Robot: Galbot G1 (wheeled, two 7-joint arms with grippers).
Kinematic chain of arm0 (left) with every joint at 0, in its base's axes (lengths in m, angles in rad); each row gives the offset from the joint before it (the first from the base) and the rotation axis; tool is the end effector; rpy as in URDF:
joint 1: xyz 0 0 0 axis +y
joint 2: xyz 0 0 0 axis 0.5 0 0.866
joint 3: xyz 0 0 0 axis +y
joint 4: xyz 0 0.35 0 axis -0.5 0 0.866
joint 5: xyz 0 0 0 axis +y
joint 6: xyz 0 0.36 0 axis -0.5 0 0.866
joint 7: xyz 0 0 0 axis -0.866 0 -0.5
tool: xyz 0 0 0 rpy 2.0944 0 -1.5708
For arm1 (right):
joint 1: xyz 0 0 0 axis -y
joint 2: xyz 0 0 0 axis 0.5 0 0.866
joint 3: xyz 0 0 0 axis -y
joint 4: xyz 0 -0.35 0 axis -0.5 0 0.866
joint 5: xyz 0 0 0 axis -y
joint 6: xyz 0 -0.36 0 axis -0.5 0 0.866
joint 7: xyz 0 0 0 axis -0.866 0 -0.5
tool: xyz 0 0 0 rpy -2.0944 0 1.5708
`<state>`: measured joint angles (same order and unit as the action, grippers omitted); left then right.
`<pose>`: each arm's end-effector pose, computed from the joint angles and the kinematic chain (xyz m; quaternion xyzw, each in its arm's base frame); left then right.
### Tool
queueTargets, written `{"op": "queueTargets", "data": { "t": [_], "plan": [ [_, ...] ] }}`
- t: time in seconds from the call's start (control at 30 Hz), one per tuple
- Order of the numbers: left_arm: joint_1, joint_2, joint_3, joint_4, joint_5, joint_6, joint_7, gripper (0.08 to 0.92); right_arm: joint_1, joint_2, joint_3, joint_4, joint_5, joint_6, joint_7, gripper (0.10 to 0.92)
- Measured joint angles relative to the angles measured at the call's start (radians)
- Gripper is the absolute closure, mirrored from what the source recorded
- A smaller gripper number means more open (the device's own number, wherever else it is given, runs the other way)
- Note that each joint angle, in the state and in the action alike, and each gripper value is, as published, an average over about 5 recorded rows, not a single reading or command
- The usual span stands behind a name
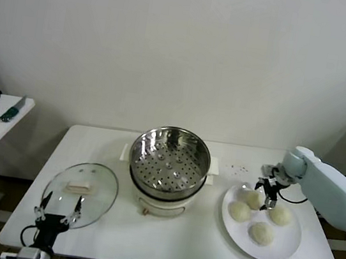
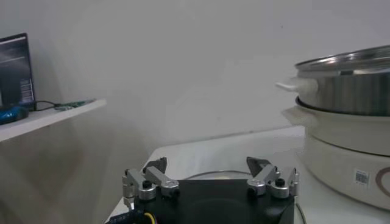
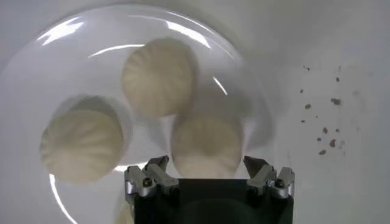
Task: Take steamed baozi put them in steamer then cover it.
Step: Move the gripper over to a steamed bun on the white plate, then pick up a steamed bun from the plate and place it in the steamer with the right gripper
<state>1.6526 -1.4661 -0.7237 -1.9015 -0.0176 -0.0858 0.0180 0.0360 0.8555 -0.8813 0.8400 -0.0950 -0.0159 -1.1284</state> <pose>0.1465 0.0917 -0.3747 0.0542 -0.9910 -0.0848 0.0887 0.5676 -0.1875 -0.2509 0.5169 -0.5149 0.5213 0.4426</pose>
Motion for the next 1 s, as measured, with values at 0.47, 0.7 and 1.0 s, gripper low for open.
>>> {"op": "queueTargets", "data": {
  "t": [0.47,0.7,1.0],
  "plan": [
    [0.004,0.000,-0.001,-0.001,-0.002,-0.002,0.000,0.177,0.026,0.004,-0.024,-0.006,0.000,0.016,-0.006,0.329],
    [0.008,0.000,-0.001,-0.008,-0.003,-0.002,0.000,0.177,0.107,-0.007,-0.088,0.036,0.052,0.039,-0.013,0.331],
    [0.018,-0.005,0.001,-0.020,-0.001,0.000,-0.002,0.177,0.377,0.044,-0.282,0.117,0.142,0.133,-0.046,0.325]
  ]
}}
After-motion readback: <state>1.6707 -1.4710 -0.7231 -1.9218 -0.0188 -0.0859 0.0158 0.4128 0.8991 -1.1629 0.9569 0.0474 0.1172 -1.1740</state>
